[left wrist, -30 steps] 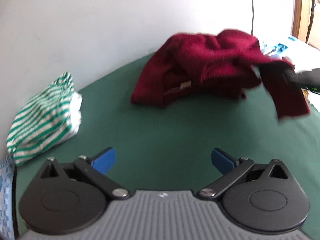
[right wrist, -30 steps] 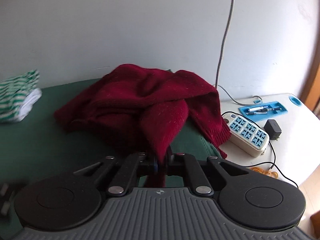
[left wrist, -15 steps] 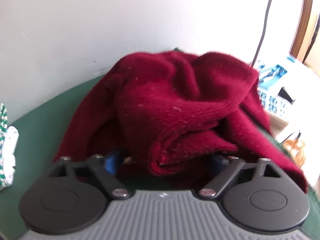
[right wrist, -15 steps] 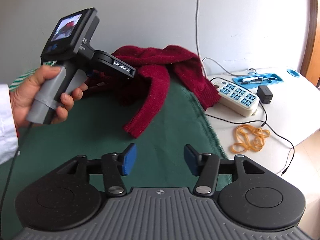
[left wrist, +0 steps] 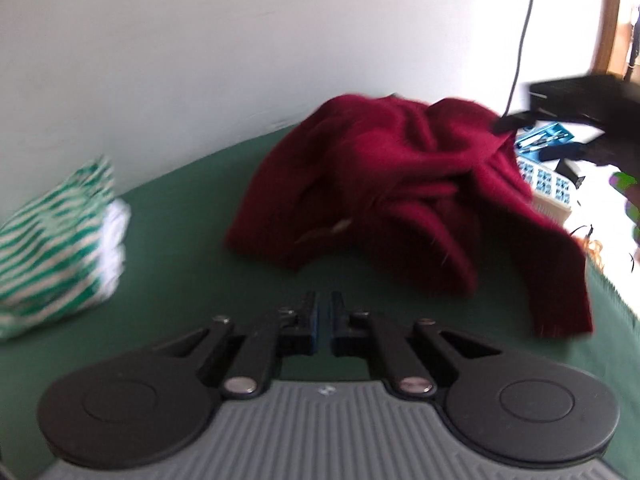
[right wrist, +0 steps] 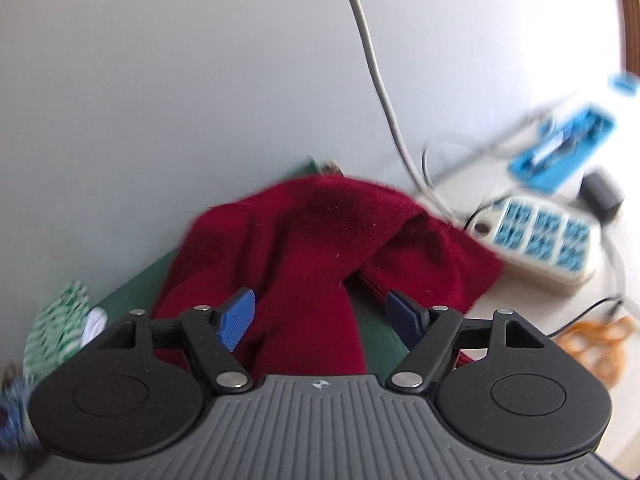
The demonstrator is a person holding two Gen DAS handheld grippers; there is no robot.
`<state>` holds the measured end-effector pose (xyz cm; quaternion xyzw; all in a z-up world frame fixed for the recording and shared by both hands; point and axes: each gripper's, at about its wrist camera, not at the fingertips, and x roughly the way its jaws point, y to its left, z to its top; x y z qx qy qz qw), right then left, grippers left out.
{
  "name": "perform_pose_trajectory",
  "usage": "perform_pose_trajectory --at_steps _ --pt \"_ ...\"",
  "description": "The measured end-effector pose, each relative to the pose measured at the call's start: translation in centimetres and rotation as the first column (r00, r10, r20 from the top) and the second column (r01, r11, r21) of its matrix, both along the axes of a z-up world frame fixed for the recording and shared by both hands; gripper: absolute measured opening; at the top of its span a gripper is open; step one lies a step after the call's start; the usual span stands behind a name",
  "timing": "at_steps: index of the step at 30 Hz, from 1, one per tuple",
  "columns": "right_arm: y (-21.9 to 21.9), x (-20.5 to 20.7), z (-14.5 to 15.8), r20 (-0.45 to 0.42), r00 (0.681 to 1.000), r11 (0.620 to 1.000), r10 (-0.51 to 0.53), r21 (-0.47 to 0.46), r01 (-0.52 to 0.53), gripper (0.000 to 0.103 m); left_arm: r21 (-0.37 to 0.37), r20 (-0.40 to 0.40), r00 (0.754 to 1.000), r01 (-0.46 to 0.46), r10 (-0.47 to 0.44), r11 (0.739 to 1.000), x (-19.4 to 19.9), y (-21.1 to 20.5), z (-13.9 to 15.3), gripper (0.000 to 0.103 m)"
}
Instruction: Fold clothes
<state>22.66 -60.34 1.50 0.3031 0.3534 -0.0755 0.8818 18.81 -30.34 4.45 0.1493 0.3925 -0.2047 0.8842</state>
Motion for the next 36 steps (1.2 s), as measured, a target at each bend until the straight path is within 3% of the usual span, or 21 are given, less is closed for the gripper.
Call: perform_pose_trajectory --at_steps 2,3,4,5,8,10,12,15,20,24,29,31,33,34,35,36 --pt "-0.7 2.9 -2.1 -0.043 0.998 0.994 -0.044 0.098 0.048 0.072 -0.01 -0.017 1.0 -0.02 0.02 1.0 -1.8 2.6 0.2 0.027" --pt "-0.8 3.9 -2.9 -0.056 0.996 0.987 -0.068 0.139 0.075 0.066 -0.013 -0.016 0.999 -0.033 0.032 0.999 -2.8 3.8 0.3 0.033" --pt "-0.8 4.5 -3.3 -0.043 0.995 0.981 -0.087 0.168 0.093 0.038 -0.005 0.001 0.999 -0.048 0.048 0.999 -3.9 4.9 0.5 0.045" --pt "-0.4 5.0 -3.0 -0.018 0.997 0.984 -0.073 0.161 0.075 0.017 0.013 0.036 0.997 -0.068 0.068 0.998 -5.2 5.9 0.6 0.057" --pt "2.6 4.8 1.6 0.112 0.993 0.998 0.035 0.045 -0.041 0.013 0.044 0.121 0.984 -0.134 0.127 0.99 -8.4 8.9 1.0 0.073" --pt "4.6 3.4 6.4 0.23 0.966 0.992 0.116 0.014 -0.123 0.012 0.022 0.119 0.979 -0.17 0.167 0.985 -9.3 10.6 1.1 0.079" --pt "6.5 0.9 11.9 0.366 0.909 0.975 0.202 0.01 -0.221 0.011 -0.01 0.103 0.974 -0.2 0.2 0.98 -9.9 12.0 1.2 0.08" --pt "10.1 -4.8 20.4 0.53 0.782 0.939 0.328 -0.095 -0.33 0.01 -0.068 0.095 0.975 -0.193 0.199 0.979 -10.7 13.2 1.7 0.085" --pt "14.0 -15.6 31.0 0.736 0.567 0.909 0.371 -0.165 -0.382 0.01 -0.161 0.11 0.985 -0.117 0.135 0.98 -12.2 13.7 3.0 0.099" --pt "16.5 -22.0 36.4 0.787 0.498 0.902 0.365 -0.167 -0.398 0.011 -0.234 0.127 0.988 -0.054 0.085 0.971 -13.4 14.2 4.0 0.1" --pt "21.3 -28.5 39.3 0.797 0.47 0.897 0.379 -0.193 -0.397 0.011 -0.299 0.11 0.994 0.02 0.014 0.954 -17.1 15.3 4.4 0.101" --pt "23.2 -30.3 39.3 0.795 0.477 0.901 0.374 -0.189 -0.391 0.011 -0.324 0.103 0.995 0.049 -0.016 0.945 -18.6 15.8 4.5 0.097" --pt "24.4 -31.3 38.6 0.79 0.495 0.906 0.363 -0.176 -0.384 0.011 -0.348 0.096 0.994 0.077 -0.046 0.934 -20.2 16.3 4.6 0.076" --pt "25.0 -32.0 38.6 0.785 0.509 0.913 0.355 -0.173 -0.369 0.011 -0.348 0.091 0.995 0.076 -0.047 0.935 -20.6 16.6 4.5 0.055" --pt "25.6 -32.8 38.6 0.779 0.522 0.919 0.346 -0.17 -0.355 0.011 -0.341 0.076 0.996 0.066 -0.042 0.938 -20.6 17.0 4.3 0.022" --pt "26.1 -33.3 38.5 0.772 0.539 0.926 0.336 -0.168 -0.337 0.011 -0.349 0.062 0.997 0.061 -0.042 0.935 -20.5 17.8 4.4 0.003"
